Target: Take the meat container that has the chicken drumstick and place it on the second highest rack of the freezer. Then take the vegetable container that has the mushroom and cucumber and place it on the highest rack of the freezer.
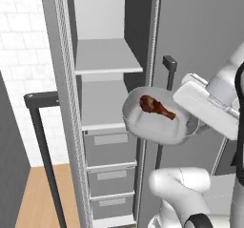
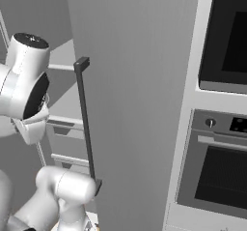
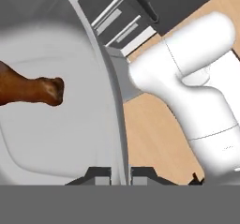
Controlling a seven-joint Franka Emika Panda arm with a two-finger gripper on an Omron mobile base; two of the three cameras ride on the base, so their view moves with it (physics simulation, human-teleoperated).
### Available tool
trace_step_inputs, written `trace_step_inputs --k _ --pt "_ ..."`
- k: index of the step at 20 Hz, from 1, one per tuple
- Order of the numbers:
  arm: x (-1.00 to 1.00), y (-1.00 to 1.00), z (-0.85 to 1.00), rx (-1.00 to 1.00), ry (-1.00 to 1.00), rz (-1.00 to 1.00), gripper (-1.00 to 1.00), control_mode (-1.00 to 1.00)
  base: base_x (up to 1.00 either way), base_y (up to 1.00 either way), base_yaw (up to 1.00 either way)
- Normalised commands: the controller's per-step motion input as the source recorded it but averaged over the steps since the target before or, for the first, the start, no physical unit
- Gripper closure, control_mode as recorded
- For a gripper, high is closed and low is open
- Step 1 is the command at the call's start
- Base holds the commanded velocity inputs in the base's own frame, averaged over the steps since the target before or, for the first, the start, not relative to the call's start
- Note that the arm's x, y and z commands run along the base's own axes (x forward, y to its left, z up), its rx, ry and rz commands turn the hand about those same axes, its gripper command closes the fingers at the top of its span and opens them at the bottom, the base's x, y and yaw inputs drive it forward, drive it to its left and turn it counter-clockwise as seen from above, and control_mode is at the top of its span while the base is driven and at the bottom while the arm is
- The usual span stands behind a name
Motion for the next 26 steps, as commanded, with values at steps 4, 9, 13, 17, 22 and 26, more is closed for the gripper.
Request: trace_step_inputs --k 4,9,13,17,22,26 --pt "0.15 0.96 -0.96 0.0 -0.1 -0.51 1.0 -1.0 0.0 0.0 0.0" --pt "0.37 0.27 -0.42 0.08 -0.13 -0.71 1.0 -1.0 0.0 0.0 0.0" --pt "0.08 0.03 -0.22 0.13 -0.2 -0.53 1.0 -1.0 0.0 0.0 0.0" --pt "0.07 0.15 -0.08 0.02 -0.02 -0.09 1.0 -1.0 0.0 0.0 0.0" --pt "0.36 0.11 -0.28 0.07 0.03 0.02 1.0 -1.0 0.0 0.0 0.0" --pt "0.87 0.0 -0.45 0.01 0.03 0.0 1.0 -1.0 0.0 0.0 0.0"
